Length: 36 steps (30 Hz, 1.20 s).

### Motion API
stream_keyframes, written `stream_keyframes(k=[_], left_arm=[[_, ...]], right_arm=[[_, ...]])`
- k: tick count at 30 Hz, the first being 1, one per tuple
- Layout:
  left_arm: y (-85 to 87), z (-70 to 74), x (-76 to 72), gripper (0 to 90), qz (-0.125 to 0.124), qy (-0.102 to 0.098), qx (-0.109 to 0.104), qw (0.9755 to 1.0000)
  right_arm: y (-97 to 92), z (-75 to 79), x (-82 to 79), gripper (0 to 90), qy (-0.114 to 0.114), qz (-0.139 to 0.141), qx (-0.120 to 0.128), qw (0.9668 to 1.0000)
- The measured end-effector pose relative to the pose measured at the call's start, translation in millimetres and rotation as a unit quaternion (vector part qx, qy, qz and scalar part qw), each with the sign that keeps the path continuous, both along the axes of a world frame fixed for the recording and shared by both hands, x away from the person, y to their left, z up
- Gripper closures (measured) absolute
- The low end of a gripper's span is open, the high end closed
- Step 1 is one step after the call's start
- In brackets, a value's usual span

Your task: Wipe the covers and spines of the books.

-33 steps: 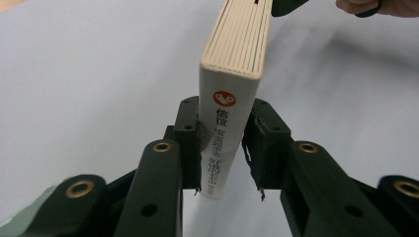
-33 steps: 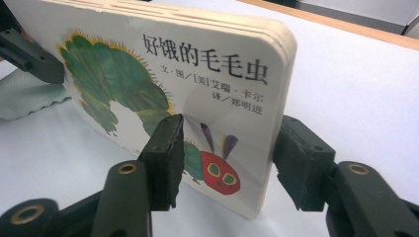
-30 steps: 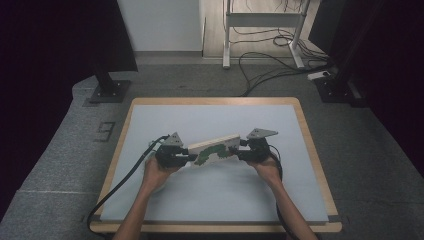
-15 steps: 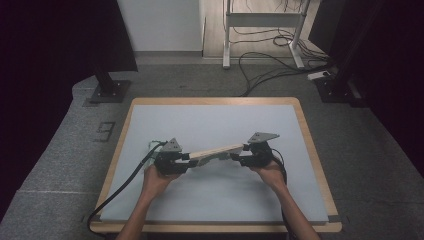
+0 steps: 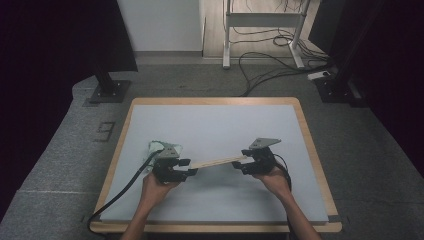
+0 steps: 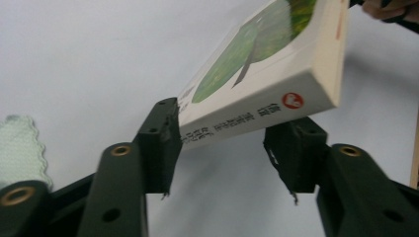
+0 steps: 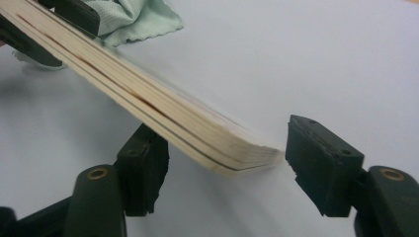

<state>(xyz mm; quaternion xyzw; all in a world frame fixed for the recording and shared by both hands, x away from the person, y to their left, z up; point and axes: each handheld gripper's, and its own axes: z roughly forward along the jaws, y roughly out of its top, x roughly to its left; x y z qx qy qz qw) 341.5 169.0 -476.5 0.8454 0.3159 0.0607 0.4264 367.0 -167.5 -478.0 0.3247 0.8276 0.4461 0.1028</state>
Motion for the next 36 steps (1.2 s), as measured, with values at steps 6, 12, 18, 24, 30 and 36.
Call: stream_keyframes(k=[6,12,18,24,30,36], left_arm=[[-4.8,-3.0,-7.6,31.0,0.019,0.013,0.017,0.9996],[-5.9,-8.6,-15.2,27.0,0.023,0.027,0.018,0.9992],[-1.9,-15.4,-23.0,25.7,0.033,0.043,0.008,0.9985],[-2.3,-22.2,-30.4,23.1,0.036,0.046,0.013,0.9982],[-4.3,-29.0,-35.4,22.9,0.028,0.033,0.03,0.9986],[-8.3,-35.0,-41.0,22.9,0.017,0.026,0.048,0.9984]], right_arm=[[-2.9,-1.5,-9.2,28.4,0.004,0.002,-0.002,1.0],[-2.7,-4.7,-18.0,27.2,0.005,0.011,-0.004,0.9999],[-4.1,-9.0,-27.6,25.9,0.007,0.016,-0.002,0.9998],[-5.5,-16.4,-35.5,24.4,0.011,0.017,-0.004,0.9998],[-7.3,-24.1,-43.1,23.8,0.015,0.015,-0.007,0.9998],[-10.6,-31.0,-49.9,23.4,0.019,0.018,-0.009,0.9996]])
